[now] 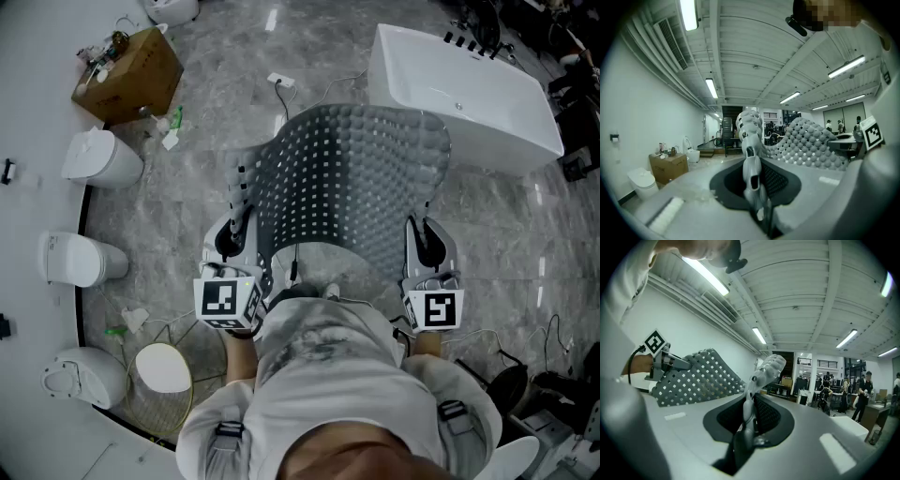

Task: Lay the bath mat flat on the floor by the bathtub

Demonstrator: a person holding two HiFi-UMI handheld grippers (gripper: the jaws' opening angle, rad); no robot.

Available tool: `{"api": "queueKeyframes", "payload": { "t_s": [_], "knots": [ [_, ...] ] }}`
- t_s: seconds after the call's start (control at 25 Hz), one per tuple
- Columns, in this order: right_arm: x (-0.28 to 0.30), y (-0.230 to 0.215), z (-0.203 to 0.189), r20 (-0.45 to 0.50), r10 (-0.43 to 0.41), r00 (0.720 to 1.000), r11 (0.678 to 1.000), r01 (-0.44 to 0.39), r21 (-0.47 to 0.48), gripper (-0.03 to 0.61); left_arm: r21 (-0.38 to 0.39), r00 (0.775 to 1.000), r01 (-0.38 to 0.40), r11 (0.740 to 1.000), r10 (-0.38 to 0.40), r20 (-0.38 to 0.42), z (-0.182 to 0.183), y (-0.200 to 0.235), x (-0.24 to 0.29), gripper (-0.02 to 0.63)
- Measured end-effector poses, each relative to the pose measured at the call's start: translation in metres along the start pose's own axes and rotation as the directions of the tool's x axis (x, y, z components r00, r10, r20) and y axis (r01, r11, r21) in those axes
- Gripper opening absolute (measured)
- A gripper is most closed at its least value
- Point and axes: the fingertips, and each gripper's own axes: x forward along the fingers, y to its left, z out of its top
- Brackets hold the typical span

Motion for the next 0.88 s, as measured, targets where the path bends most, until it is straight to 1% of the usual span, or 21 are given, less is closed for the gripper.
{"api": "queueKeyframes", "payload": {
  "t_s": [0.12, 0.28, 0.52, 0.72, 0.88],
  "knots": [
    [-0.004, -0.003, -0.001, 0.007, 0.001, 1.0, 1.0, -0.001, -0.001, 0.043, 0.001, 1.0, -0.006, 1.0, 0.006, 0.001, -0.001, -0.004, -0.001, 0.048],
    [-0.007, -0.003, -0.005, 0.01, 0.0, 1.0, 1.0, 0.0, 0.028, 0.046, 0.0, 1.0, -0.001, 1.0, 0.001, -0.008, -0.007, -0.006, -0.003, 0.048],
    [0.002, -0.006, -0.005, 0.016, 0.009, 1.0, 1.0, -0.01, 0.009, 0.047, 0.001, 1.0, 0.005, 1.0, -0.005, -0.001, -0.006, -0.005, 0.004, 0.048],
    [0.03, -0.013, -0.012, 0.009, 0.017, 1.0, 1.0, -0.017, -0.001, 0.046, -0.004, 1.0, 0.006, 1.0, -0.006, -0.005, -0.011, 0.007, 0.032, 0.048],
    [0.079, -0.022, -0.013, -0.009, 0.029, 1.0, 1.0, -0.029, -0.007, 0.046, -0.016, 1.0, 0.004, 1.0, -0.004, -0.015, -0.008, 0.033, 0.066, 0.048]
  ]
}}
